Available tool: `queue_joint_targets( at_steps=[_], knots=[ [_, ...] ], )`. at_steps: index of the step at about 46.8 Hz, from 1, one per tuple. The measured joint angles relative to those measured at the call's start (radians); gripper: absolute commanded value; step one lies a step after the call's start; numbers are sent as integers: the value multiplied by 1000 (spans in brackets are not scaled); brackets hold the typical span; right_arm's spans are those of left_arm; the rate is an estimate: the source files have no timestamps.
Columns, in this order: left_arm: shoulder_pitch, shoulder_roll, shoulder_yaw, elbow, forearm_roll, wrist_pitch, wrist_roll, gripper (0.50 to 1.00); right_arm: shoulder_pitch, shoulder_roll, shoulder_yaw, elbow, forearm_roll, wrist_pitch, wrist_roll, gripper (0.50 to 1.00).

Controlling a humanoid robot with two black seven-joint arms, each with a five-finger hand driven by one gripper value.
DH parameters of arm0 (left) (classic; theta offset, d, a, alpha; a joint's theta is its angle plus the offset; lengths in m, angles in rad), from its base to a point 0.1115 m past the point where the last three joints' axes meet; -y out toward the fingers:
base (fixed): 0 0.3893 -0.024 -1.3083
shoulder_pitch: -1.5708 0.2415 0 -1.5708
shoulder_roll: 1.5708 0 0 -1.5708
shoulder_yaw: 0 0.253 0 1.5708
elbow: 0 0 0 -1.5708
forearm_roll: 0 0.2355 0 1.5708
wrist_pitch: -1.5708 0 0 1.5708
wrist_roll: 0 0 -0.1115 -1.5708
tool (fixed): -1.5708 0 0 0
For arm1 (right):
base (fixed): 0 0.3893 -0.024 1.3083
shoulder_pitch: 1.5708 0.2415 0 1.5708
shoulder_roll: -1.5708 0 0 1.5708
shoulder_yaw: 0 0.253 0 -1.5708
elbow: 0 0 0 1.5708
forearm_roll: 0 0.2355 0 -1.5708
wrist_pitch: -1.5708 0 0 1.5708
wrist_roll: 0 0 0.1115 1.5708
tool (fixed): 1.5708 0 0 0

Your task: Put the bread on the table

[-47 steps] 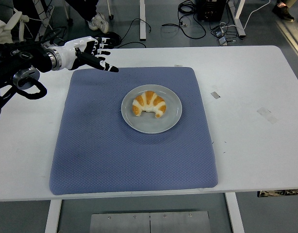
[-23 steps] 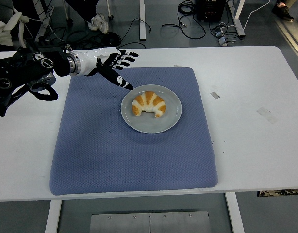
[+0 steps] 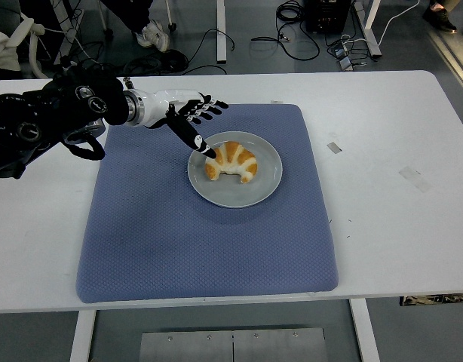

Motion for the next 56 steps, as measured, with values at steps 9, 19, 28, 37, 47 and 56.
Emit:
queue_joint_targets(
  at_steps=[9,19,28,37,47,56],
  knots=[
    [-4,-31,26,-1,0,2,0,995,-1,0,0,0,0,0,0,1000],
    [-17,-36,60,11,3,10,0,995,-1,0,0,0,0,0,0,1000],
    [-17,-44,71,23,4,11,-1,995,-1,0,0,0,0,0,0,1000],
    [-10,-56,87,41,4,12,-2,995,0,0,0,0,0,0,0,1000],
    [-13,-72,80,43,-5,12,-3,995,0,0,0,0,0,0,0,1000],
    [-14,-95,75,49,-6,12,-5,995,-1,0,0,0,0,0,0,1000]
  ],
)
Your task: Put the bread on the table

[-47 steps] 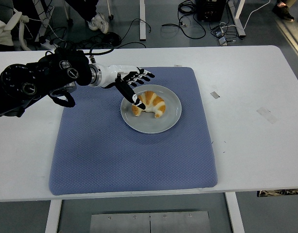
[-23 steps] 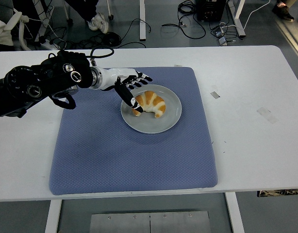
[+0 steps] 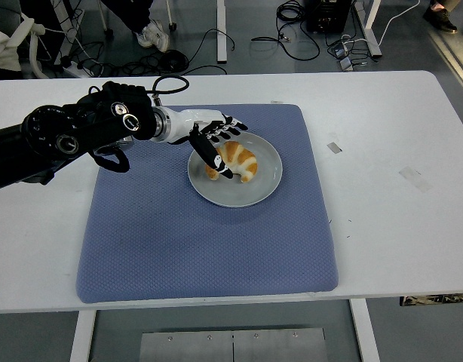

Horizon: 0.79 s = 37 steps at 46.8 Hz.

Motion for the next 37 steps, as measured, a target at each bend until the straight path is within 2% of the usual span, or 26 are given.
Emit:
queue_joint_targets(
  at_steps=[37],
  knots=[
    [-1,-5,11,3,3,11,1,992,1,0,0,0,0,0,0,1000]
  ],
)
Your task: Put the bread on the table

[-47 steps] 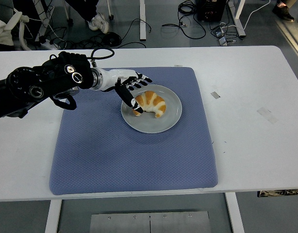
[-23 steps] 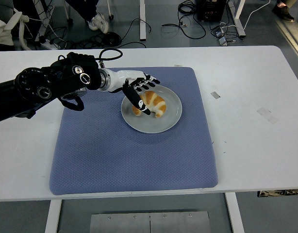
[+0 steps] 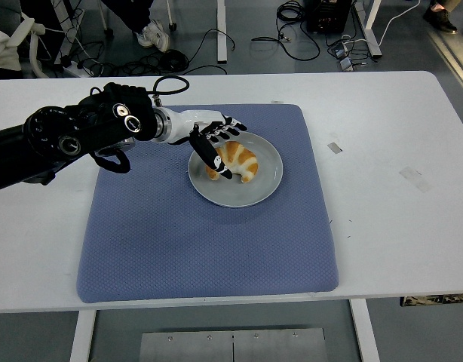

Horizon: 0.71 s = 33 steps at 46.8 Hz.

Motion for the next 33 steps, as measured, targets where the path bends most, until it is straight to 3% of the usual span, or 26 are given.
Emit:
queue_joint_targets(
  at_steps=[33],
  knots=[
    [-10,0,15,18,-1,-2,0,992,-1,0,0,0,0,0,0,1000]
  ],
)
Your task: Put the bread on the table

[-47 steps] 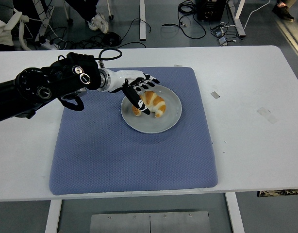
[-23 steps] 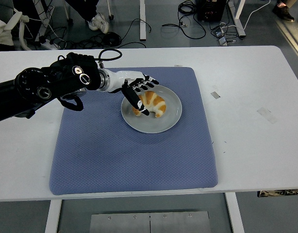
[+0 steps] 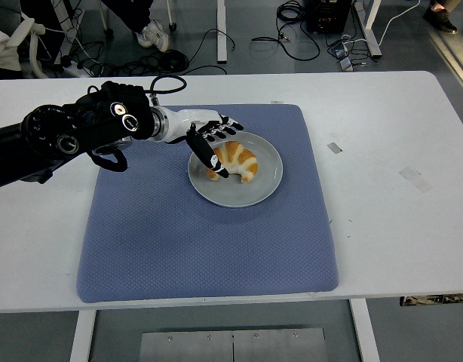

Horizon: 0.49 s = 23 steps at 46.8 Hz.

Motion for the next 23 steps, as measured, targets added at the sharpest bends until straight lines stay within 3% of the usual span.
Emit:
queue_joint_targets(
  at_steps=[23],
  knots=[
    [4,-6,20,5,-2,20,-1,990,0,0,0,0,0,0,0,1000]
  ],
)
